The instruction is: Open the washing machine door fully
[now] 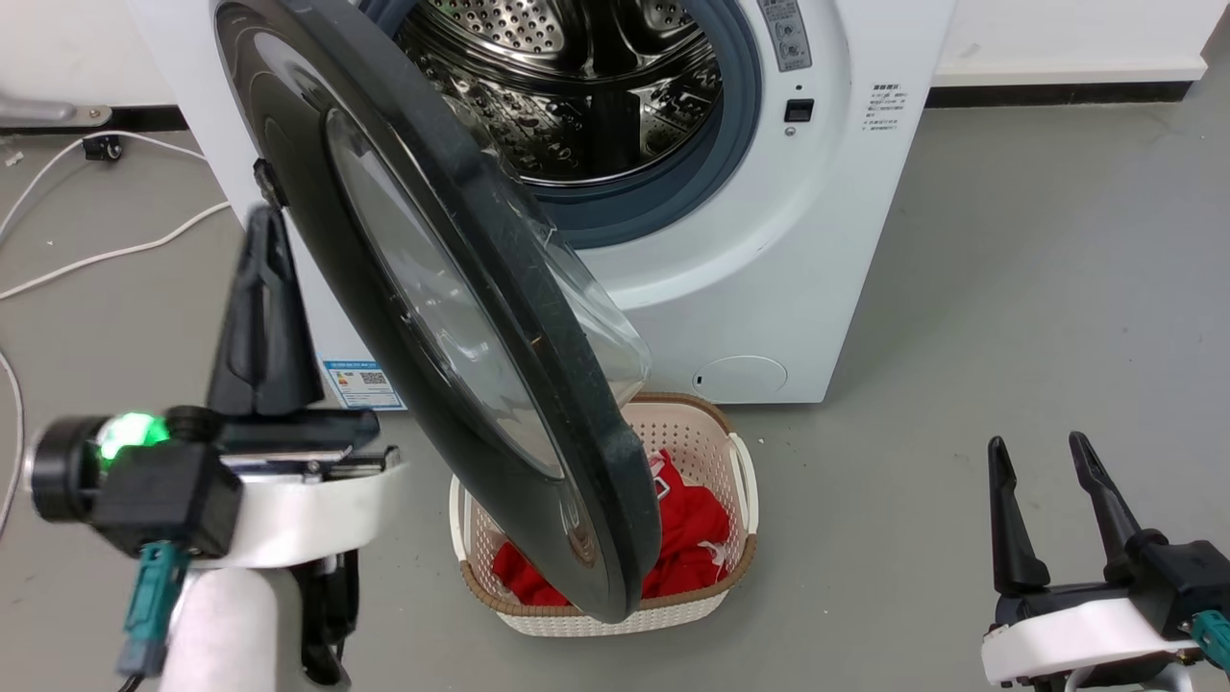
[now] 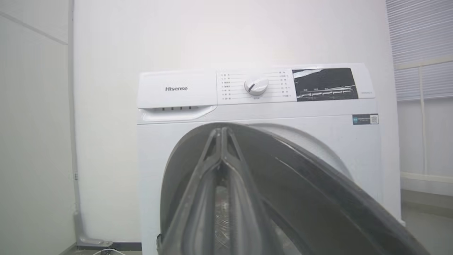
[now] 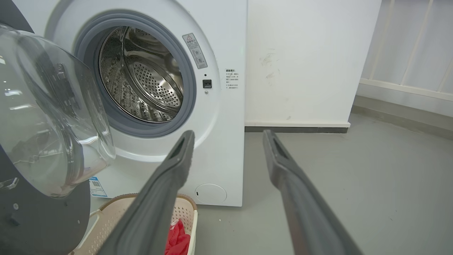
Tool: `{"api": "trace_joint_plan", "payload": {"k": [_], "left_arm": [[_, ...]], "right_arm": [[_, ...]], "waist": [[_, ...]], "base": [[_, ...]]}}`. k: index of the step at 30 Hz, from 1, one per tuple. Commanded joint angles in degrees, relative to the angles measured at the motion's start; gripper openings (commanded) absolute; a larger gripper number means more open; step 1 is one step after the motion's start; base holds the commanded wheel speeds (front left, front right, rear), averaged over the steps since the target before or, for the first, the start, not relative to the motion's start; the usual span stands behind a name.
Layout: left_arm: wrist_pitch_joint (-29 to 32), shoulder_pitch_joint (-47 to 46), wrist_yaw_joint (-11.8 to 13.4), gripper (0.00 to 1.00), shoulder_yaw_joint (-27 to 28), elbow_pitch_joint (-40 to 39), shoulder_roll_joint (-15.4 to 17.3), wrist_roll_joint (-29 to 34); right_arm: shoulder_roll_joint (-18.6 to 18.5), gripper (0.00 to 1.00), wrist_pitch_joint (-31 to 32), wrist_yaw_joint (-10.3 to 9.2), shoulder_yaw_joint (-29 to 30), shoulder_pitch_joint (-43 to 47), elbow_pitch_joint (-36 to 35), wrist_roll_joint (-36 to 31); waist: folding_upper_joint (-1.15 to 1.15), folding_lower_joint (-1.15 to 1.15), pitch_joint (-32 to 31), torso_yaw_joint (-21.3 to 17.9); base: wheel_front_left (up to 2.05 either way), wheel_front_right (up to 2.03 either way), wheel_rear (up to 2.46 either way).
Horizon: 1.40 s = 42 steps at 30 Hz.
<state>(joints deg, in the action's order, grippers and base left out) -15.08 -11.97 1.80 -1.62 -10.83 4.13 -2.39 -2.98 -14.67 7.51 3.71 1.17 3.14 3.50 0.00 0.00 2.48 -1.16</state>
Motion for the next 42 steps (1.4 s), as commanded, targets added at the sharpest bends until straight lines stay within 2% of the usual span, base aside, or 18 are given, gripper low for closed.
{"api": "trace_joint_plan", "payload": {"k": [1, 8, 15, 22, 29, 35, 42], "left_arm": [[-0.1, -1.0, 0.2, 0.0, -0.1, -2.2, 0.1, 0.5], [-0.1, -5.4, -0.5, 0.0, -1.6, -15.3, 0.7, 1.9], [-0.1, -8.2, -3.0, 0.0, -8.3, -20.4, 0.1, 1.5], [4.5, -4.5, -6.2, 0.0, -20.0, -18.4, -0.4, -2.5], [11.0, 4.2, -7.0, 0.0, -27.9, -14.3, 0.4, -5.2], [13.8, 12.4, -7.1, 0.0, -32.3, -9.6, 1.9, -7.1], [12.5, 14.6, -7.1, 0.0, -34.6, -1.5, 2.1, -7.2]], "right_arm": [[0.2, 1.0, -0.2, -0.04, 0.0, -0.8, 0.2, 0.1], [0.2, 1.0, -0.3, -0.04, 0.4, -1.1, 0.6, 0.4], [0.2, 1.0, -0.3, -0.04, 0.3, -1.1, 1.1, 0.6], [0.2, 1.0, -0.4, -0.04, 0.3, -0.7, 1.7, 1.0], [0.2, 1.0, -0.3, -0.04, 0.4, 0.5, 1.9, 1.4], [0.2, 1.0, 0.0, -0.04, 0.4, 1.2, 2.0, 1.6], [0.2, 1.0, 0.1, -0.04, -0.1, 0.5, 1.7, 1.8]], "waist": [[0.0, 0.0, 0.0, 0.0], [0.0, 0.0, 0.1, -0.2], [0.0, 0.0, 0.2, -0.4], [0.0, 0.0, -0.3, -0.8], [0.0, 0.0, -0.8, -0.8], [0.0, 0.0, -1.0, 0.0], [0.0, 0.0, -0.5, 0.4]], "base": [[0.0, 0.0, 0.0], [0.0, 0.0, 0.0], [0.0, 0.0, 0.0], [0.0, 0.0, 0.0], [0.0, 0.0, 0.0], [0.0, 0.0, 0.0], [0.0, 0.0, 0.0]]}}
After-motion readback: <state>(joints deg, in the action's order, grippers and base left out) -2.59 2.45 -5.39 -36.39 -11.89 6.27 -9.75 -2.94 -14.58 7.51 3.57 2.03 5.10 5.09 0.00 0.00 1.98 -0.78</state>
